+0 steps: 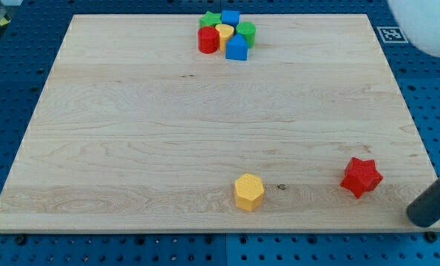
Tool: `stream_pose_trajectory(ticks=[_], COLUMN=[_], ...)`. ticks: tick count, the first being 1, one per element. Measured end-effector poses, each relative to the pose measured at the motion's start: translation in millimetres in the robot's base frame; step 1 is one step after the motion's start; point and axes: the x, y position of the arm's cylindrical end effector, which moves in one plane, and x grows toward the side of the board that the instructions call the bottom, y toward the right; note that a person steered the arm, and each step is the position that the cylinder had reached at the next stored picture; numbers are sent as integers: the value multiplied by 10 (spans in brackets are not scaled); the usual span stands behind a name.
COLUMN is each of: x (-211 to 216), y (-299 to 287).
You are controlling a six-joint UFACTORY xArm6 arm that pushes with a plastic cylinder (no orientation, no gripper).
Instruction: Pull red star towards yellow hexagon
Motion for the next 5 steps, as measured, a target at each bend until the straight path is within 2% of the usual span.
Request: stream_pose_trajectory(ticks=[1, 2, 3, 5], x=[-454, -601, -608, -341], y=[1, -213, -460, -290])
